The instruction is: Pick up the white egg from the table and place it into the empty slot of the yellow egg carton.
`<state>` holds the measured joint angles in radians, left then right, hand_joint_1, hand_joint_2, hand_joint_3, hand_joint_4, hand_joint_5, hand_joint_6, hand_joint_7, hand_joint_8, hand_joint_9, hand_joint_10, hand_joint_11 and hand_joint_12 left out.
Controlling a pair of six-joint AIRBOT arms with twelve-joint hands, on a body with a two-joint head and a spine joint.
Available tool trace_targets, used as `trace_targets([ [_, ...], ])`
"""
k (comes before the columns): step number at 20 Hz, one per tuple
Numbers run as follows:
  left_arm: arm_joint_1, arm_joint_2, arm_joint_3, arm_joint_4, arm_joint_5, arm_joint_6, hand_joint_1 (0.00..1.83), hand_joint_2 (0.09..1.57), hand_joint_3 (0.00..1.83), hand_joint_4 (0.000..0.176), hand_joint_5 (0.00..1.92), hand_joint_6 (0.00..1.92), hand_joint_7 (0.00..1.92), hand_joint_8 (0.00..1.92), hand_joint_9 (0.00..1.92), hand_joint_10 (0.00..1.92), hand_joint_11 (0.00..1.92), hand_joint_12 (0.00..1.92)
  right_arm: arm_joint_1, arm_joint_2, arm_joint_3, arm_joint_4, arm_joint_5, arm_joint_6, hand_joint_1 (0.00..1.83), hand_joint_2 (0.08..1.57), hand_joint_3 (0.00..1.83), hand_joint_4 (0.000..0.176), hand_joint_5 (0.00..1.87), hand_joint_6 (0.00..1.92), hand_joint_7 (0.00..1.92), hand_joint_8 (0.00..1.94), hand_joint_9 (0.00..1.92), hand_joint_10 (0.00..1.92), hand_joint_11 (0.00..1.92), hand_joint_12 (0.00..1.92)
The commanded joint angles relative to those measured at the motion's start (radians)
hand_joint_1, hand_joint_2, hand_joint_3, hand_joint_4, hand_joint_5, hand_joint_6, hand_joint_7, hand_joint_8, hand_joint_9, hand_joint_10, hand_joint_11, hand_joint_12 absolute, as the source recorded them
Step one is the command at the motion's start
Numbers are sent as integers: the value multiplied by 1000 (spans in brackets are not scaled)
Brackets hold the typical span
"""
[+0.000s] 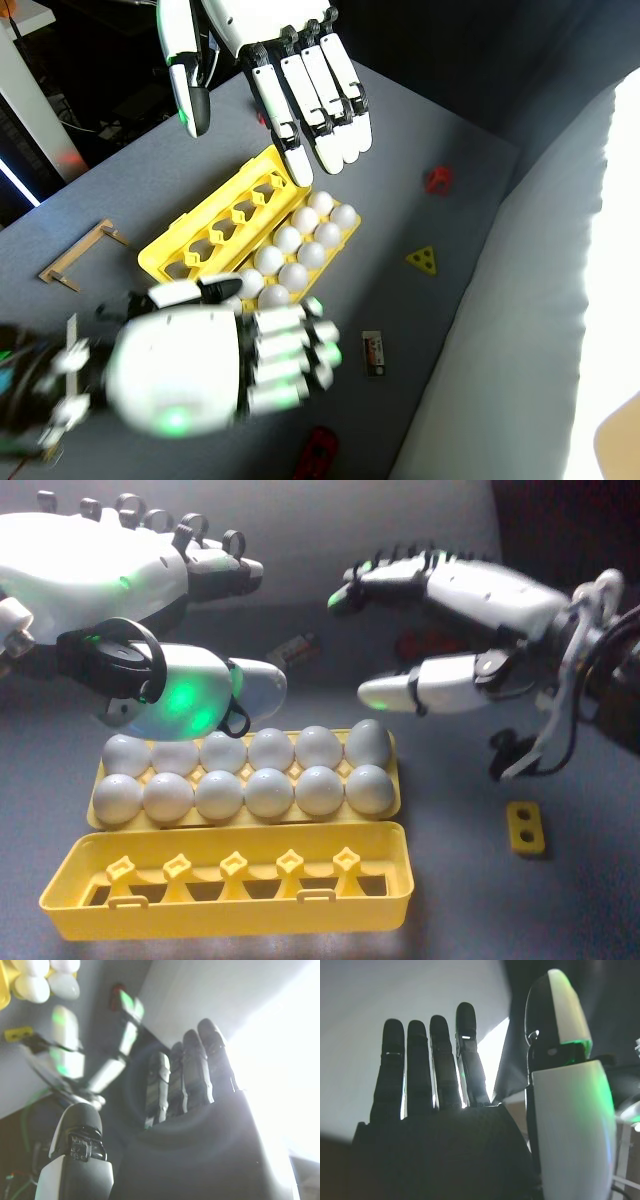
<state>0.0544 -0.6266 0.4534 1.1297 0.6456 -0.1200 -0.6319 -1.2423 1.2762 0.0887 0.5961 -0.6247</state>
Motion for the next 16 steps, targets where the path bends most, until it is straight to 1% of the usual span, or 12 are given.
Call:
trace_targets([
  [1,-9,-1,-4,59,-28,2,39,1287,1,34,176,8,116,5,147,7,0,487,21,14,-13,-13,75,-5,584,1066,14,0,442,425,394,26,244,196,0,996],
  [3,-4,-1,-7,58,-28,2,56,1289,0,33,218,10,157,6,190,11,0,611,68,112,-72,-137,-24,13,440,1126,10,0,445,617,481,19,247,419,0,1237],
  [4,-4,-1,-7,58,-28,2,65,1294,0,31,268,13,296,12,283,24,0,858,78,131,-81,-164,-56,33,413,1161,19,0,549,785,683,113,429,692,0,1617],
  [5,-4,-1,-8,58,-27,2,65,1294,0,31,268,13,296,12,283,24,0,858,91,153,-92,-185,-85,48,413,1161,19,0,549,785,683,113,429,692,0,1617],
  [6,-4,-1,-9,58,-25,2,72,1323,3,18,413,42,521,48,485,87,59,1160,104,176,-107,-210,-115,55,391,1186,16,0,588,1137,681,755,439,1238,73,1822],
  [7,-4,-1,-9,58,-25,2,135,1339,1,0,717,45,875,89,697,439,252,1425,124,209,-133,-242,-144,51,379,1221,18,0,698,1420,701,1403,477,1785,323,1917],
  [9,-3,-1,-9,58,-25,2,221,1328,0,0,873,75,1077,163,693,996,395,1582,152,270,-190,-246,-169,-12,417,1255,24,0,813,1527,803,1554,565,1914,516,1921],
  [11,0,0,-11,58,-25,5,326,1341,4,0,771,1344,944,1384,831,1563,597,1883,170,309,-238,-227,-200,-75,503,1313,45,0,942,1810,990,1740,905,1921,873,1921],
  [12,2,0,-12,58,-26,5,352,1354,5,0,732,1638,966,1621,901,1712,698,1913,179,313,-254,-184,-217,-151,538,1331,53,0,973,1899,1053,1856,1017,1921,1003,1921],
  [14,3,1,-13,58,-27,5,472,1398,8,0,794,1881,1112,1749,1087,1810,986,1921,190,305,-260,-117,-288,-223,649,1371,80,0,1109,1920,1258,1938,1274,1921,1325,1921],
  [15,5,1,-14,58,-27,7,586,1415,8,0,892,1913,1187,1800,1155,1847,1091,1921,195,300,-260,-112,-318,-228,872,907,1002,0,853,1921,1346,1940,1344,1921,1430,1921],
  [16,10,2,-17,56,-24,7,747,1407,0,0,969,1921,1211,1910,1201,1918,1153,1921,202,291,-260,-92,-358,-248,964,701,1382,0,871,1921,1365,1941,1385,1921,1491,1921],
])
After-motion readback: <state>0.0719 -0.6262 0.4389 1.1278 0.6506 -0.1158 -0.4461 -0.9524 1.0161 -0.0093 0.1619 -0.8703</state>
